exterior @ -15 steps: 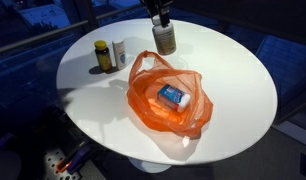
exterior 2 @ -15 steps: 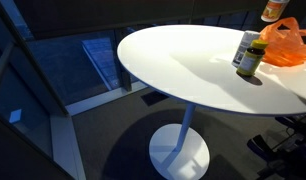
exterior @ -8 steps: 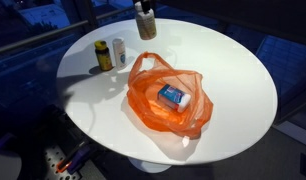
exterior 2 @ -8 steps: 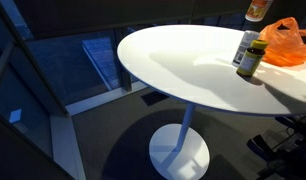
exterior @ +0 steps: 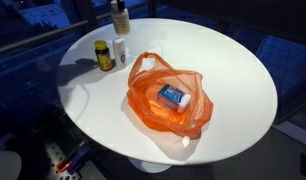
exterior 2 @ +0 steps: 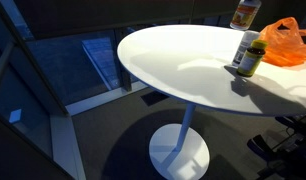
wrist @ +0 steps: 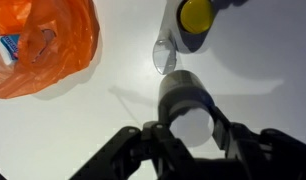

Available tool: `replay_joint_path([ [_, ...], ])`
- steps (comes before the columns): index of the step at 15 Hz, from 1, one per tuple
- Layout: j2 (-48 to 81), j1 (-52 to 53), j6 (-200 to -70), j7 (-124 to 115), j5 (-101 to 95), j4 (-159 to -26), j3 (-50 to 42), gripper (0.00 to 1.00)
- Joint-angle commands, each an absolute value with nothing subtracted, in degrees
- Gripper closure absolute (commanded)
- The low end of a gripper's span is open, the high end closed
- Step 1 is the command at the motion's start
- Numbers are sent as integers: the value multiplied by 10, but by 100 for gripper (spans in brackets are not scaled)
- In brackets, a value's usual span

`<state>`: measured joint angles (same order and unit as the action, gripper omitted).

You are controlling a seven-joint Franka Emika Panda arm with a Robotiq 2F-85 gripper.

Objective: Remove the white and orange container from the orange plastic bag and put it on the table

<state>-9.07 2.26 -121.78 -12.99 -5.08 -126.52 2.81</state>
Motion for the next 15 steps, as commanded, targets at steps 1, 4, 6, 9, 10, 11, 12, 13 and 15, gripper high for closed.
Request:
replay_joint_path([
  [1, -85, 35, -1204, -85, -18, -1259, 36, 81],
  [4, -79, 47, -1199, -71, -7, -1267, 46, 81],
  [6, -74, 54, -1196, -66, -4, -1272, 53, 81],
  [9, -67, 62, -1198, -71, -10, -1282, 63, 81],
  [10, -66, 64, -1195, -69, -11, -1283, 65, 81],
  [11, -67, 64, -1195, -68, -13, -1286, 65, 81],
  [12, -62, 63, -1208, -85, -16, -1285, 66, 56],
  [13, -61, 64, -1208, -85, -16, -1287, 67, 56],
  [15, -61, 64, -1208, -84, -16, -1288, 68, 56],
])
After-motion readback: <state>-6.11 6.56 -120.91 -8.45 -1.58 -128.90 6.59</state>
